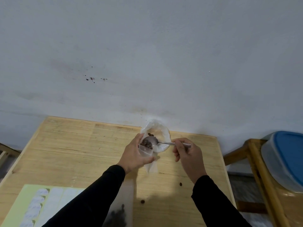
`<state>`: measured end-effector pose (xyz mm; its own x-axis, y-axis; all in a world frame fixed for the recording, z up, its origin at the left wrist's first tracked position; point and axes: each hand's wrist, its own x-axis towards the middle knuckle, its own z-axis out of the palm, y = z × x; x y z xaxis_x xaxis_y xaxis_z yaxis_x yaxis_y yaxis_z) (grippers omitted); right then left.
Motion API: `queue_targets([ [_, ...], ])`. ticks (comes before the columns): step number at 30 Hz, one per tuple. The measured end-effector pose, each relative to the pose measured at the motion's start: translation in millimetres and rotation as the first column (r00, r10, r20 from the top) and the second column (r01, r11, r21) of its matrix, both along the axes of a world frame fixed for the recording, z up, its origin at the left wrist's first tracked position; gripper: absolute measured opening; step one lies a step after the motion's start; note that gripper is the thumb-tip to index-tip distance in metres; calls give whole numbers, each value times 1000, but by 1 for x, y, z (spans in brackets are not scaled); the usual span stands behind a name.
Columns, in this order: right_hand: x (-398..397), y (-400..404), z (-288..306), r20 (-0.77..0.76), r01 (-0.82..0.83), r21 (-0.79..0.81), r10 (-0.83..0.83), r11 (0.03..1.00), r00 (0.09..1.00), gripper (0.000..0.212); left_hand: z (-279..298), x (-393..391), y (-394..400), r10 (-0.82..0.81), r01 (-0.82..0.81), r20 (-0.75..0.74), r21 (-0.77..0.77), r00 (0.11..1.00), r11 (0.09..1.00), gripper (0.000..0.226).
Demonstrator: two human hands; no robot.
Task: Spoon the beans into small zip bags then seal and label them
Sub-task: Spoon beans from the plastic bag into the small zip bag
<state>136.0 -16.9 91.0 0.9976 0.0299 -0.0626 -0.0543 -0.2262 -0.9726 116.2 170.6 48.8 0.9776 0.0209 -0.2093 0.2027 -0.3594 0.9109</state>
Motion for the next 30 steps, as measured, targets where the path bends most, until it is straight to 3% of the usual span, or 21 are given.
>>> queue_targets([
  [3,3,-2,0,42,9,19,-9,1000,999,18,-1,0,2,-5,5,1,24,1000,1000,96],
  [7,11,-8,-10,16,199,136,-203,971,979,21,-2,-2,4,-1,1,19,15,1000,1000,87],
  [12,14,-2,-51,-60,308,-58,-311,950,949,18,-4,-3,5,-17,17,28,-2,999,1000,98],
  [16,12,9,-68,-88,329,-89,-336,940,938,17,-6,-1,3,-40,38,49,46,998,998,97],
  [20,13,14,-75,-238,372,25,-356,928,904,15,-10,1,1,-76,72,56,64,996,995,98],
  [25,22,16,-78,-470,393,197,-265,898,842,16,-15,5,3,-91,89,37,59,995,994,98],
  [30,28,10,-72,-555,422,299,-204,856,806,17,-18,4,7,-72,70,24,83,997,994,104],
])
